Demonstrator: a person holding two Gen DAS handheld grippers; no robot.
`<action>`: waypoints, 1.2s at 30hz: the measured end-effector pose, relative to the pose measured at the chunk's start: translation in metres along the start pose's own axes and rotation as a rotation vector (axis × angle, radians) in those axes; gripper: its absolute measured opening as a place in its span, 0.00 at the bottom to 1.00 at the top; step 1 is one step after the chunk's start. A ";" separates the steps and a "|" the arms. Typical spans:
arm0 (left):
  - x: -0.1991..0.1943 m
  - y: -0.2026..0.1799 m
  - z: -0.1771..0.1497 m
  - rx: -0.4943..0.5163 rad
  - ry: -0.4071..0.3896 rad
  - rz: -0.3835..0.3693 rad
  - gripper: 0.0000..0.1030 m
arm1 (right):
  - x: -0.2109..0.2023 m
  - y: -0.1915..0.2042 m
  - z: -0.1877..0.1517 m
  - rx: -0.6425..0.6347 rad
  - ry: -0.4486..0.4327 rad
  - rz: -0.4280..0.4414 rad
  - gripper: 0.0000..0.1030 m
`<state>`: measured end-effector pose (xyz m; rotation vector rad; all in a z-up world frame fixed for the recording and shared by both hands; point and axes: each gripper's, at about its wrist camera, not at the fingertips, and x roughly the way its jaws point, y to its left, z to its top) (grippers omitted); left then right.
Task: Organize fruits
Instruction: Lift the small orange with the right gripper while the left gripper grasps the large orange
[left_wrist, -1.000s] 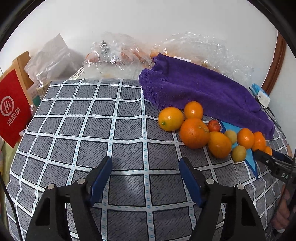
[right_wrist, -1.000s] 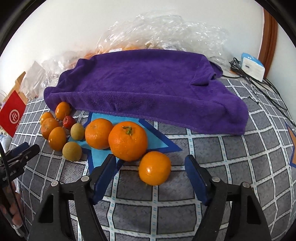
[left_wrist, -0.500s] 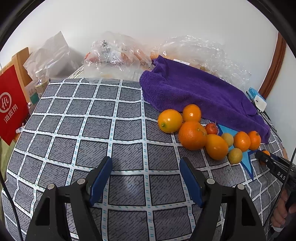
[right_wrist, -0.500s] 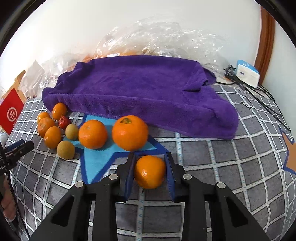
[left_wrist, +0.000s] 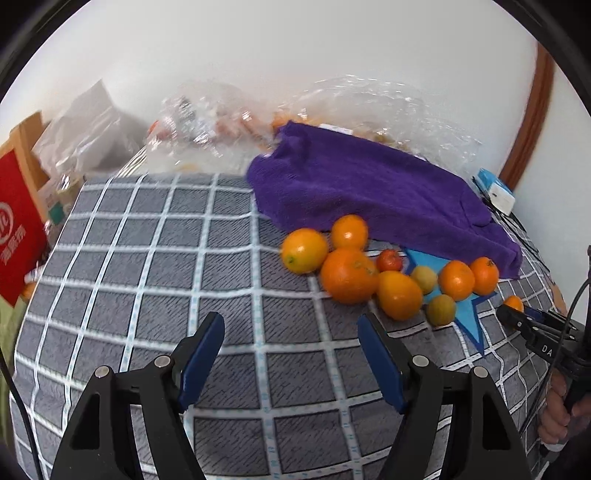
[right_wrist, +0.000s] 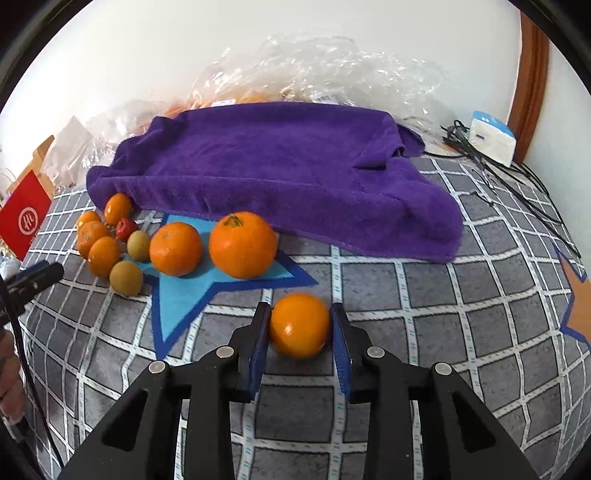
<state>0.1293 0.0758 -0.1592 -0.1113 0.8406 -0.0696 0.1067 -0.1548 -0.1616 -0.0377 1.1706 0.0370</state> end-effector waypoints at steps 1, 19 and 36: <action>0.003 -0.003 0.003 0.017 0.015 0.012 0.71 | -0.001 0.000 0.000 0.001 0.001 -0.002 0.31; 0.041 -0.026 0.026 0.041 0.107 0.004 0.71 | 0.005 0.004 0.009 -0.005 0.003 -0.008 0.30; 0.023 -0.006 0.020 -0.043 0.085 -0.136 0.37 | 0.007 0.001 0.013 0.013 -0.005 -0.009 0.30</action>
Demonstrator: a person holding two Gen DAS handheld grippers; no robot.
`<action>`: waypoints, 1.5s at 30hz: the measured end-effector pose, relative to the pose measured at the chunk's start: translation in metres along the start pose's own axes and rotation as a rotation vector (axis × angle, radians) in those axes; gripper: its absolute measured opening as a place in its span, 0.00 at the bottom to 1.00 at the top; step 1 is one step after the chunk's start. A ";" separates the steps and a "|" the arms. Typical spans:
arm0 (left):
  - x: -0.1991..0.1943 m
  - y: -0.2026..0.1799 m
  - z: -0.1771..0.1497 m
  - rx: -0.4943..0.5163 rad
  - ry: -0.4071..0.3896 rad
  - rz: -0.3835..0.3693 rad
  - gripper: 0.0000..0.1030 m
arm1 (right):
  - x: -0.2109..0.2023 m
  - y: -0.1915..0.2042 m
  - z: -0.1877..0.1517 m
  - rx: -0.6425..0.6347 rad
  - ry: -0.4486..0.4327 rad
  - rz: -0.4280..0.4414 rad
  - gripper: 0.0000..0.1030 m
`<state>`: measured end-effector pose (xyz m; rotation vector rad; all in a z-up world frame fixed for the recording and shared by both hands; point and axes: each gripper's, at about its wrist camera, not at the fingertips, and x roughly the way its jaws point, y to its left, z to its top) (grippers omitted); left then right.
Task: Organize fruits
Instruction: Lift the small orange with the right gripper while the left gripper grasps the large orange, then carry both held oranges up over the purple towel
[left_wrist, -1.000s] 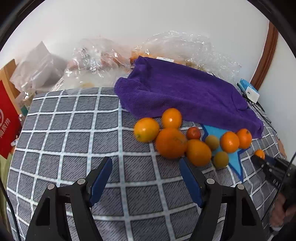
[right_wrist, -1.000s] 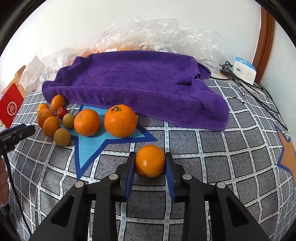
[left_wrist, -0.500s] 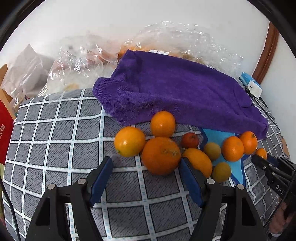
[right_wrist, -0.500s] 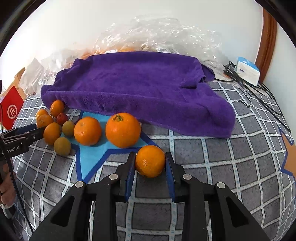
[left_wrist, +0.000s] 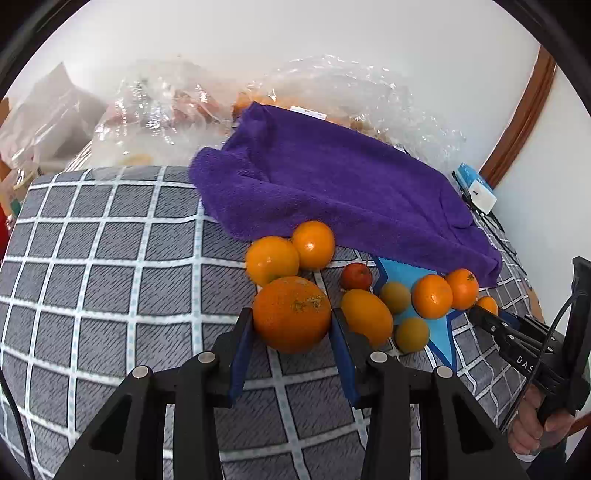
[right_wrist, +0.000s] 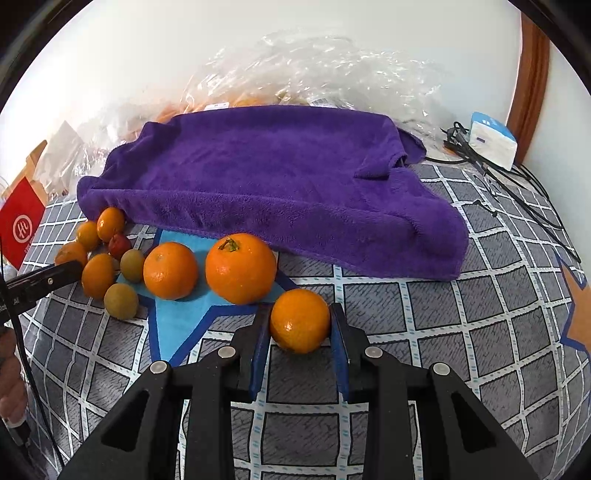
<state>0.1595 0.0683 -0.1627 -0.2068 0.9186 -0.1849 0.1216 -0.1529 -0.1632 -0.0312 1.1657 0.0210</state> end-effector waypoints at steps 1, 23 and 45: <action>-0.002 0.001 -0.001 -0.005 -0.002 0.000 0.37 | -0.002 0.000 -0.001 0.002 -0.003 0.003 0.30; -0.063 -0.014 0.000 -0.070 -0.056 0.024 0.37 | -0.054 -0.005 0.011 -0.026 -0.115 0.037 0.30; -0.117 -0.032 0.054 -0.054 -0.161 0.054 0.37 | -0.110 -0.008 0.059 -0.014 -0.230 0.022 0.30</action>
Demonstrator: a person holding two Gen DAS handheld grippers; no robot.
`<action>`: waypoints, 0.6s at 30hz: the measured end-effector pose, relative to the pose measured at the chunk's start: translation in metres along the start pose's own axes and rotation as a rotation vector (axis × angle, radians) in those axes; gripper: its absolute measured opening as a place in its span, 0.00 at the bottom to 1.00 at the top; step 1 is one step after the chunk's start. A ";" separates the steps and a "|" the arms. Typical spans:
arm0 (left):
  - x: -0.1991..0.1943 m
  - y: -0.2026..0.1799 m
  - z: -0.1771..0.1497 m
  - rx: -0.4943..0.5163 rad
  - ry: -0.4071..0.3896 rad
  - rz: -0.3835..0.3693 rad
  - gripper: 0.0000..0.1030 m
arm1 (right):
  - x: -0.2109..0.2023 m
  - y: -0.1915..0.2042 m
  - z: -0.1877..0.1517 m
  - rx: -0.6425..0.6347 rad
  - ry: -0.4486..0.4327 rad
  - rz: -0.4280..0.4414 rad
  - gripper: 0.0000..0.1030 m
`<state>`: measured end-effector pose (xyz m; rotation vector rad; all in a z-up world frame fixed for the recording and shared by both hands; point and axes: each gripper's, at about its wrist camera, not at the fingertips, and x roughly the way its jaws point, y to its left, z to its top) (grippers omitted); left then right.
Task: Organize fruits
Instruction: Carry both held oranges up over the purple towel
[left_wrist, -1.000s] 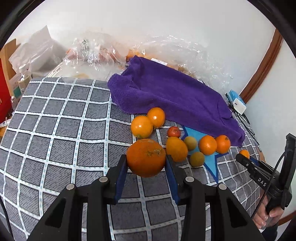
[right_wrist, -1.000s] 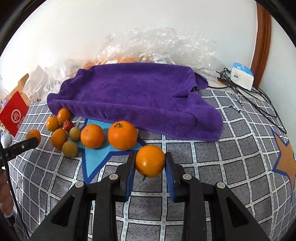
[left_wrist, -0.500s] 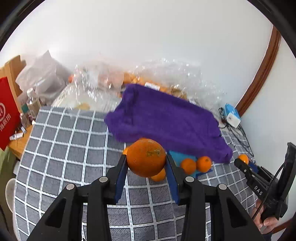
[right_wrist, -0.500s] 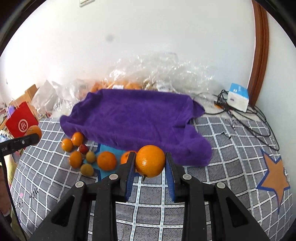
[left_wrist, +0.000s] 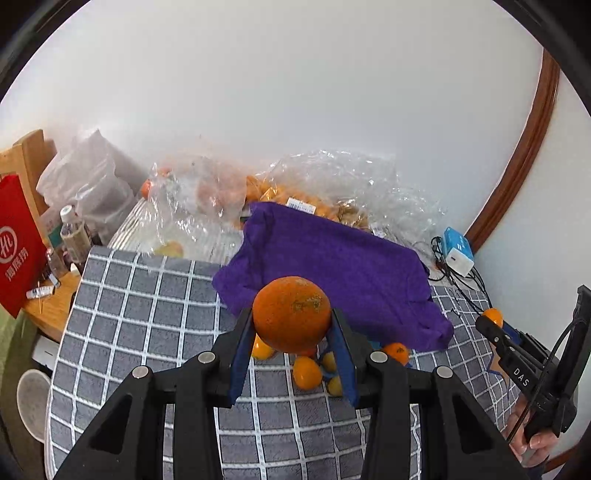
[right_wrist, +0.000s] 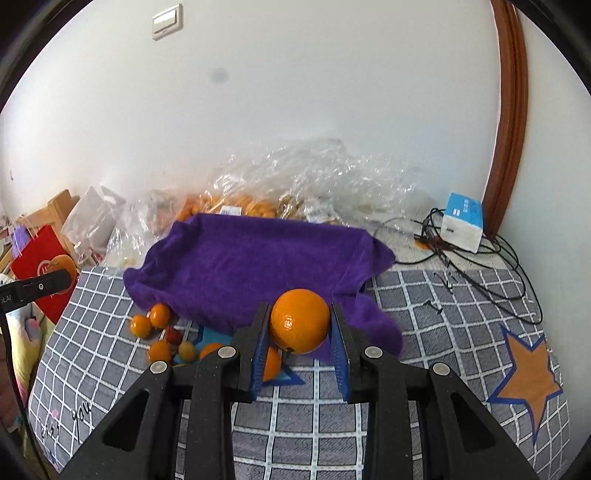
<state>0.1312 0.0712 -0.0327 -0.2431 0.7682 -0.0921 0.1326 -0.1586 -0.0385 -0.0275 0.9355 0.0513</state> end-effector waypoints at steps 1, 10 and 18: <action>0.001 -0.001 0.003 0.003 -0.003 0.000 0.37 | 0.001 0.000 0.004 0.000 -0.004 -0.001 0.30; 0.018 -0.012 0.037 0.019 -0.020 0.006 0.37 | 0.022 -0.005 0.037 -0.007 -0.016 -0.009 0.30; 0.051 -0.026 0.060 0.054 -0.022 0.030 0.37 | 0.050 -0.009 0.060 -0.006 -0.012 -0.024 0.30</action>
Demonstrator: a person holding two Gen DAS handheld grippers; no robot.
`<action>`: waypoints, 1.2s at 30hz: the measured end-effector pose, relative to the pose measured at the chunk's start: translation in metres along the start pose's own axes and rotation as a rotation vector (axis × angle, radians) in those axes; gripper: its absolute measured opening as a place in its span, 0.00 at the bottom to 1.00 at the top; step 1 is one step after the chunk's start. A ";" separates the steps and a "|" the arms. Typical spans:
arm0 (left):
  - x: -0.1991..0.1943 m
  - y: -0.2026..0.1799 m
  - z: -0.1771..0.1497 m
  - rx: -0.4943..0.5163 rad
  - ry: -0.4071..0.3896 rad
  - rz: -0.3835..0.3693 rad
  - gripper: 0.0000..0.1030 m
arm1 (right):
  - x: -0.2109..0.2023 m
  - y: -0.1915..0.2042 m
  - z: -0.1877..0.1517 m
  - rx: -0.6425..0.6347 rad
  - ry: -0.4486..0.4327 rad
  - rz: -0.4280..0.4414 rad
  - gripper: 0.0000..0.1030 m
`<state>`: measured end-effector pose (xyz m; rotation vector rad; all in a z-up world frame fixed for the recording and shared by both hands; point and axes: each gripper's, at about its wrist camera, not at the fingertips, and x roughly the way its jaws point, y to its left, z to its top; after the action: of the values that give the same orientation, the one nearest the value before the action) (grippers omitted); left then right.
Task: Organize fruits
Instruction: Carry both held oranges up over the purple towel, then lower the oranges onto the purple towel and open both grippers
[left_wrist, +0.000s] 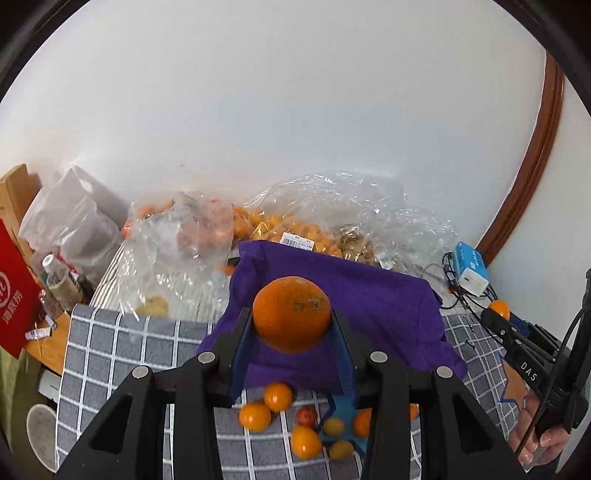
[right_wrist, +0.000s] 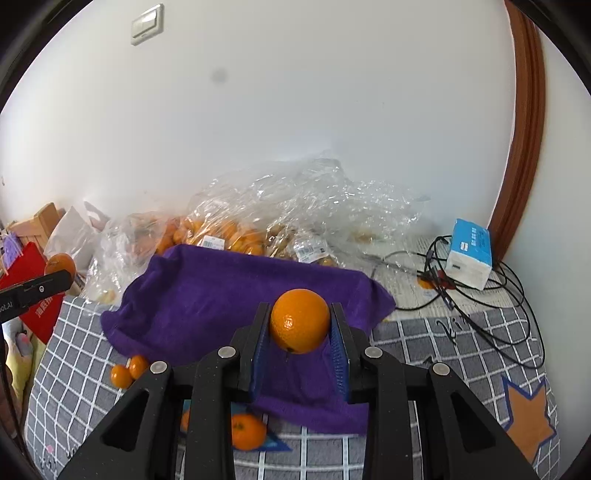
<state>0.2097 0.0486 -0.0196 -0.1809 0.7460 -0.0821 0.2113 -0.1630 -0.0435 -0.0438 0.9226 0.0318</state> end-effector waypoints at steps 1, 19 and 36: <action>0.004 0.000 0.002 -0.001 0.003 -0.003 0.37 | 0.005 0.000 0.002 0.000 0.000 0.000 0.30; 0.101 -0.016 0.022 0.053 0.094 -0.004 0.37 | 0.089 -0.017 0.007 0.037 0.088 -0.021 0.30; 0.172 -0.013 -0.002 0.077 0.237 0.022 0.37 | 0.162 -0.024 -0.013 0.074 0.242 -0.005 0.30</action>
<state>0.3339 0.0118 -0.1332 -0.0903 0.9792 -0.1126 0.3000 -0.1858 -0.1802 0.0197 1.1649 -0.0125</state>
